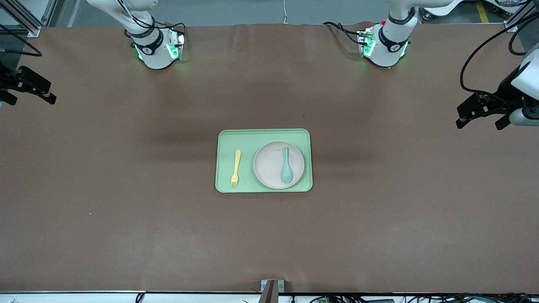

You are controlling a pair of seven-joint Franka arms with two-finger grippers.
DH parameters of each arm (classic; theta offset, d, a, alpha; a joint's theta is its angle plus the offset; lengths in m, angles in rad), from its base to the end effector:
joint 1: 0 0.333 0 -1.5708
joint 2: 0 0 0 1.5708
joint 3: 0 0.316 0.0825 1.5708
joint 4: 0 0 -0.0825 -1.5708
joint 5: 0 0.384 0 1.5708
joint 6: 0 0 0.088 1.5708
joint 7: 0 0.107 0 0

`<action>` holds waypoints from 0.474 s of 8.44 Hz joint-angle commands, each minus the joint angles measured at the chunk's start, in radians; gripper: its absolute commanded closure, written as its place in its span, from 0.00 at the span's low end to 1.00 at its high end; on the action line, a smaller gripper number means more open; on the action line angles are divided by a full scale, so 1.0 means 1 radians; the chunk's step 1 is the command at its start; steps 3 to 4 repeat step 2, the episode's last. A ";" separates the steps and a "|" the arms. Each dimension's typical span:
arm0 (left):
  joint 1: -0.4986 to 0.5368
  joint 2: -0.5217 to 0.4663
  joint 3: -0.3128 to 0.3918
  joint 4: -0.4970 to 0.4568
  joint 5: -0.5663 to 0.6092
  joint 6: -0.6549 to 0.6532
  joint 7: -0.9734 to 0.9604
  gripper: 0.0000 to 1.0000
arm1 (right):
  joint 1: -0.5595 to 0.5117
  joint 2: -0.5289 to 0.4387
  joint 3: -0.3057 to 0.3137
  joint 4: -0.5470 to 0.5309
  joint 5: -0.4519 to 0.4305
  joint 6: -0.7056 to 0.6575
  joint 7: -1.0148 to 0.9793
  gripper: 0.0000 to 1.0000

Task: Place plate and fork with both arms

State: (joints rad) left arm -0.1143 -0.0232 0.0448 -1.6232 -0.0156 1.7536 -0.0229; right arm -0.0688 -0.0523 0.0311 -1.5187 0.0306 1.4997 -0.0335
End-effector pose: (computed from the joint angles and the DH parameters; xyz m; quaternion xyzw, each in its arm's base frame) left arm 0.5633 -0.0403 0.6298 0.9968 -0.0224 0.0762 0.0118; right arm 0.5305 -0.0160 0.6710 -0.9998 0.0008 -0.0171 0.0138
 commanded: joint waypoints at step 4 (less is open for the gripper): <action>0.005 -0.001 -0.002 0.013 -0.014 -0.009 0.003 0.01 | 0.003 -0.009 0.003 -0.011 -0.014 -0.002 -0.006 0.00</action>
